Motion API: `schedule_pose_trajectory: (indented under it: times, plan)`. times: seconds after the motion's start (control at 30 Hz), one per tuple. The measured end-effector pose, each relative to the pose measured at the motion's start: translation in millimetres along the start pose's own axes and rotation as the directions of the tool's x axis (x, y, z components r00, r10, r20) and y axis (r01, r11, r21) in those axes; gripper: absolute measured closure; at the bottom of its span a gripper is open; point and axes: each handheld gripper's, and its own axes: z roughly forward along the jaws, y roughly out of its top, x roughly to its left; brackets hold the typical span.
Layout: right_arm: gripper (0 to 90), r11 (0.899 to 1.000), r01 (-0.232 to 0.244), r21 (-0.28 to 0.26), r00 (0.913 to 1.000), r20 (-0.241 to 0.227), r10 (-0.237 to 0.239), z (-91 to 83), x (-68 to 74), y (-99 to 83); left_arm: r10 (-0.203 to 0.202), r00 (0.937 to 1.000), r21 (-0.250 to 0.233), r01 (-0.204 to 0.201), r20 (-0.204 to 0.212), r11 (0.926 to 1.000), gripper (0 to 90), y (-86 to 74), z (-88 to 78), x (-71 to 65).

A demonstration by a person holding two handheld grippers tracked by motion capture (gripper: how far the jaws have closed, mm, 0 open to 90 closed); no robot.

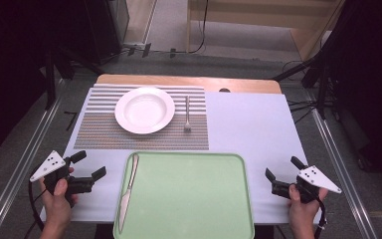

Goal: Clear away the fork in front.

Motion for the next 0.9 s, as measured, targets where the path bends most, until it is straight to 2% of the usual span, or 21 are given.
schedule_pose_trajectory:
  times: [0.1, 0.13, 0.27, 0.33, 0.47, 0.5, 0.57, 0.67, 0.8, 0.9]
  plan:
    - [0.0, 1.000, 0.017, 0.013, 0.9999, 0.000, -0.017, 0.0, 2.6, 3.6, -0.013, 0.9999, -0.021, 0.013, 0.010, 0.9997, 0.0, -3.3, -2.2, 5.4]
    - [0.0, 0.999, 0.034, 0.017, 0.9994, -0.005, -0.034, 0.9, 3.2, 5.5, -0.008, 0.9999, -0.017, 0.008, 0.009, 0.9998, 0.0, -4.7, -1.7, 6.6]
    - [0.0, 0.999, 0.047, 0.021, 0.9984, -0.032, -0.046, 4.7, 9.3, 12.2, 0.008, 1.0000, 0.005, -0.008, -0.003, 1.0000, 0.0, -9.4, 2.3, 7.4]
    - [0.0, 0.996, 0.082, 0.038, 0.9955, -0.050, -0.080, 9.2, 17.4, 19.4, 0.009, 1.0000, 0.002, -0.009, -0.003, 1.0000, 0.0, -10.4, 4.2, 7.0]
    - [0.0, 0.993, 0.102, 0.062, 0.9925, -0.074, -0.097, 15.6, 24.3, 25.4, 0.030, 0.9996, -0.003, -0.030, 0.002, 0.9996, 0.0, -12.8, 6.5, 4.2]
    - [0.0, 0.992, 0.108, 0.072, 0.9911, -0.086, -0.101, 19.4, 27.5, 28.8, 0.051, 0.9987, -0.004, -0.051, -0.003, 0.9987, 0.0, -13.5, 6.2, 0.8]
    - [0.0, 0.989, 0.124, 0.078, 0.9886, -0.095, -0.116, 24.2, 30.5, 34.2, 0.064, 0.9980, -0.011, -0.064, 0.005, 0.9979, 0.0, -14.2, 6.2, -1.0]
    - [0.0, 0.990, 0.121, 0.079, 0.9881, -0.105, -0.112, 30.1, 34.1, 45.5, 0.063, 0.9980, -0.023, -0.062, 0.008, 0.9978, 0.0, -15.0, 4.8, -0.8]
    - [0.0, 0.987, 0.142, 0.071, 0.9849, -0.110, -0.134, 37.6, 37.7, 63.3, 0.051, 0.9987, -0.039, -0.051, 0.006, 0.9979, 0.0, -15.9, 3.6, -0.3]
    - [0.0, 0.988, 0.137, 0.070, 0.9842, -0.123, -0.127, 44.0, 39.4, 75.4, 0.044, 0.9990, -0.043, -0.043, 0.004, 0.9981, 0.0, -16.1, 3.7, -0.1]
